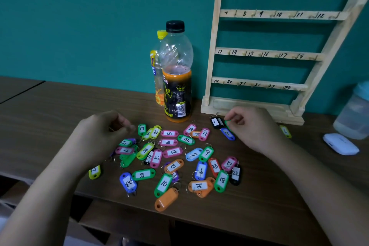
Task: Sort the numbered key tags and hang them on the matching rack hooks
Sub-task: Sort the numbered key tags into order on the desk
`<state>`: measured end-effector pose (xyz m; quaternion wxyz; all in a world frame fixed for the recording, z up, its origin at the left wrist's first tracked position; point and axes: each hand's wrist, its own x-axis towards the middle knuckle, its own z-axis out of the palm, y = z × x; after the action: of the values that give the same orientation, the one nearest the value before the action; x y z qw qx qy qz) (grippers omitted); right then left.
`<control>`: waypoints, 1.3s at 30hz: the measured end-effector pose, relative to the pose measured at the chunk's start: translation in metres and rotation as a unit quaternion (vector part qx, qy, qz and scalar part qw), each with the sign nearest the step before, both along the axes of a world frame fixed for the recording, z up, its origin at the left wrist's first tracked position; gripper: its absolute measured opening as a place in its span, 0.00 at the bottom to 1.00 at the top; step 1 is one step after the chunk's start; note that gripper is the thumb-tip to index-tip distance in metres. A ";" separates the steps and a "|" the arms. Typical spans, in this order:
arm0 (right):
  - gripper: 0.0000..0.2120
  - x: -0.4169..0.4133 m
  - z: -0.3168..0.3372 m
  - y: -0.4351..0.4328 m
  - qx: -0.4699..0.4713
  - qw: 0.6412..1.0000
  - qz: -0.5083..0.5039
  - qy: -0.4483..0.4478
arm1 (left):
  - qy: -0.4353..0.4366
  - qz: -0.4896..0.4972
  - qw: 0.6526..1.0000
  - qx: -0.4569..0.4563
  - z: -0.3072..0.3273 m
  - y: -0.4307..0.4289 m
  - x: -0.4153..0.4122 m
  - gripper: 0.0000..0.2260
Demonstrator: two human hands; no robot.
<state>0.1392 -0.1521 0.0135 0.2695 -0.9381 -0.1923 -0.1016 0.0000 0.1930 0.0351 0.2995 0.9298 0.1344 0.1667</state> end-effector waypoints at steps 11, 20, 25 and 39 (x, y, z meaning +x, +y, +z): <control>0.13 -0.031 -0.001 -0.004 -0.143 0.988 0.058 -0.013 | 0.018 0.007 0.999 0.032 -0.007 0.015 -0.003 0.05; 0.13 -0.045 0.002 -0.003 -0.076 0.993 0.092 -0.014 | 0.079 0.040 0.994 0.071 -0.004 0.037 -0.009 0.04; 0.11 -0.052 -0.001 0.009 -0.033 0.992 0.116 -0.024 | 0.157 0.053 0.984 0.069 -0.007 0.050 -0.012 0.05; 0.09 -0.059 -0.019 0.025 0.013 0.988 0.138 -0.069 | 0.148 0.065 0.983 0.088 -0.017 0.047 -0.001 0.11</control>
<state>0.0798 -0.1276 -0.0055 0.2786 -0.8898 -0.3369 -0.1306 -0.0007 0.2400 0.0179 0.1817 0.9563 0.2217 0.0575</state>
